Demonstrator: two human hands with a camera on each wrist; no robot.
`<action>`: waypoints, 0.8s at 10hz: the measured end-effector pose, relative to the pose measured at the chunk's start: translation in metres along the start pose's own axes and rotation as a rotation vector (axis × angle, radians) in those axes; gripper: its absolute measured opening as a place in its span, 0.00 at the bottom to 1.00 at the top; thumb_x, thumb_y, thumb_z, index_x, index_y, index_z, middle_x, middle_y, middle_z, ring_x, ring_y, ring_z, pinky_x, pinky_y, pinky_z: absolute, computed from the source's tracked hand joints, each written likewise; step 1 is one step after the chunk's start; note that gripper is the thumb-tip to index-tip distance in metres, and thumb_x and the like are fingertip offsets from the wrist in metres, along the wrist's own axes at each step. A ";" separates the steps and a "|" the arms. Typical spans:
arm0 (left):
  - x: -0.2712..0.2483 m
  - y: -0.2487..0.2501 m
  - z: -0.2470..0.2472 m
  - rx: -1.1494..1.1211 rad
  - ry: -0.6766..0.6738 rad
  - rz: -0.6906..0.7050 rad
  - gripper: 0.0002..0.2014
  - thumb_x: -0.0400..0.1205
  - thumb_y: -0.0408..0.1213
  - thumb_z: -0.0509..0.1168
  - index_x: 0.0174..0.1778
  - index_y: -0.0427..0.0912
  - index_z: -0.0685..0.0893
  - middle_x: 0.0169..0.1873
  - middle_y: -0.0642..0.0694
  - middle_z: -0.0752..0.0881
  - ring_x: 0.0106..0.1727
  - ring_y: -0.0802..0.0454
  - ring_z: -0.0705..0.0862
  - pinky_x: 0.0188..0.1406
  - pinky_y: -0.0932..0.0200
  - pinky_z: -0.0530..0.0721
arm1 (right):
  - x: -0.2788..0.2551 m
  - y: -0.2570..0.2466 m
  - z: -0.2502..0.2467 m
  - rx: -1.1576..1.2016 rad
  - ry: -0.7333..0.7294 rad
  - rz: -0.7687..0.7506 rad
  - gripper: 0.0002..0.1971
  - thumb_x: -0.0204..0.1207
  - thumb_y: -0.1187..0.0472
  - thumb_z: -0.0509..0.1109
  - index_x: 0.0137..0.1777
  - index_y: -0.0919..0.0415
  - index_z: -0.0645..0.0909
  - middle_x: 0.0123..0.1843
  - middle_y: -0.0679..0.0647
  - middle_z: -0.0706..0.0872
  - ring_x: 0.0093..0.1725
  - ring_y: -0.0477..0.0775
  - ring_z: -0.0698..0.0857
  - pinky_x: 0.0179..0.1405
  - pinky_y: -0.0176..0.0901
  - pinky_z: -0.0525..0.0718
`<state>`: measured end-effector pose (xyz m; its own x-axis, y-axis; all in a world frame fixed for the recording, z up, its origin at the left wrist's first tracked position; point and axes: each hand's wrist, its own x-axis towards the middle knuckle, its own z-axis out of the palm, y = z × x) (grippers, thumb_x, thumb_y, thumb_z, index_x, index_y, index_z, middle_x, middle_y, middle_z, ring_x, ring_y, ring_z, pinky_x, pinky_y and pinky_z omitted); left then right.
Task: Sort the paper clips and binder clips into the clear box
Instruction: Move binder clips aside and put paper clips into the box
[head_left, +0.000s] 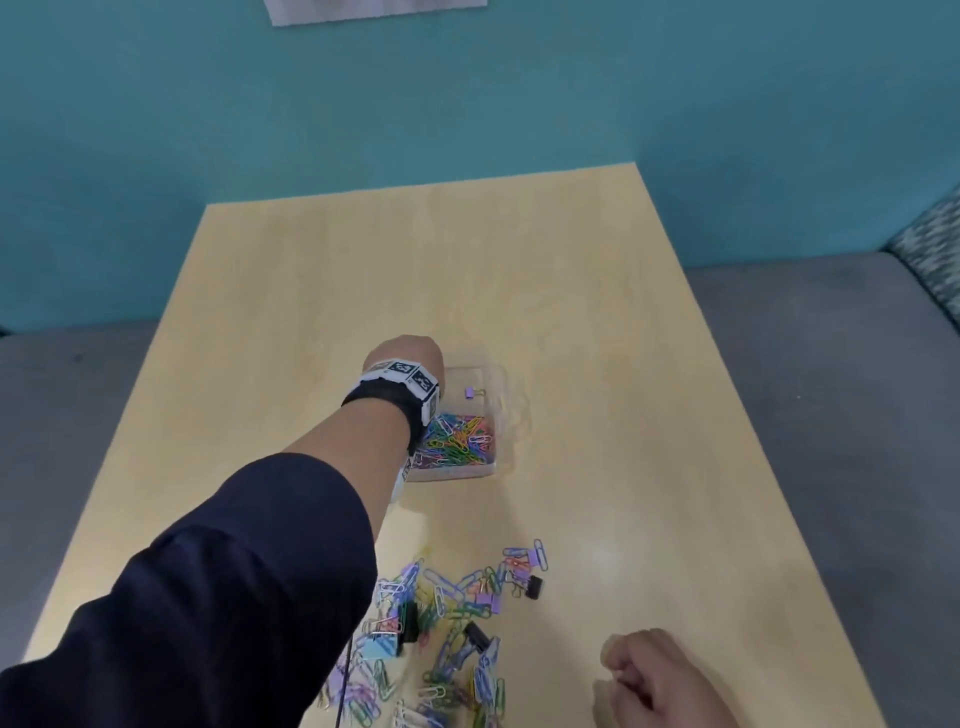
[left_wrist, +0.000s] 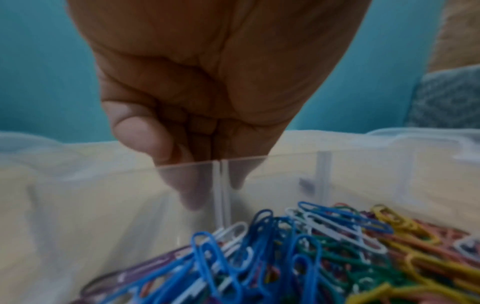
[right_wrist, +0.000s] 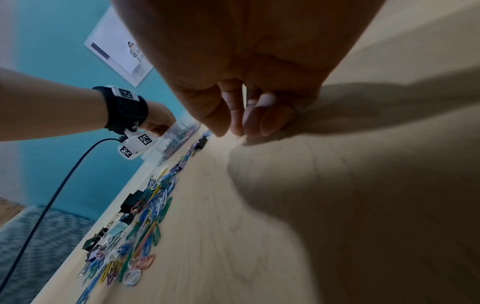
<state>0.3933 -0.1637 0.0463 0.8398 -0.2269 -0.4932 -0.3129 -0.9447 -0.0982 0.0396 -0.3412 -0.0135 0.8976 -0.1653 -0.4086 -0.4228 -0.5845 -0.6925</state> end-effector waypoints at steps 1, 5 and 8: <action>0.009 0.007 -0.003 0.101 -0.041 0.019 0.07 0.66 0.28 0.71 0.26 0.37 0.79 0.25 0.41 0.82 0.26 0.46 0.82 0.34 0.52 0.88 | -0.002 -0.008 -0.004 0.034 0.063 0.008 0.15 0.55 0.64 0.78 0.30 0.42 0.78 0.36 0.43 0.81 0.33 0.39 0.82 0.36 0.19 0.73; 0.028 0.012 0.007 0.226 -0.089 0.032 0.03 0.67 0.34 0.70 0.34 0.39 0.83 0.27 0.46 0.83 0.29 0.45 0.84 0.33 0.51 0.87 | -0.005 0.002 0.007 0.007 -0.043 -0.101 0.18 0.68 0.82 0.68 0.31 0.56 0.82 0.35 0.56 0.75 0.26 0.53 0.79 0.28 0.35 0.72; -0.029 -0.013 -0.008 -0.117 0.103 0.050 0.07 0.74 0.37 0.61 0.38 0.41 0.84 0.34 0.45 0.86 0.36 0.47 0.83 0.31 0.58 0.79 | 0.002 0.009 0.001 0.021 -0.010 -0.037 0.14 0.59 0.58 0.71 0.42 0.38 0.78 0.48 0.42 0.79 0.41 0.40 0.84 0.41 0.25 0.77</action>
<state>0.3763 -0.1467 0.0690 0.8672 -0.2917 -0.4035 -0.3067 -0.9514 0.0288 0.0374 -0.3457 -0.0208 0.9115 -0.1363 -0.3881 -0.3920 -0.5736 -0.7192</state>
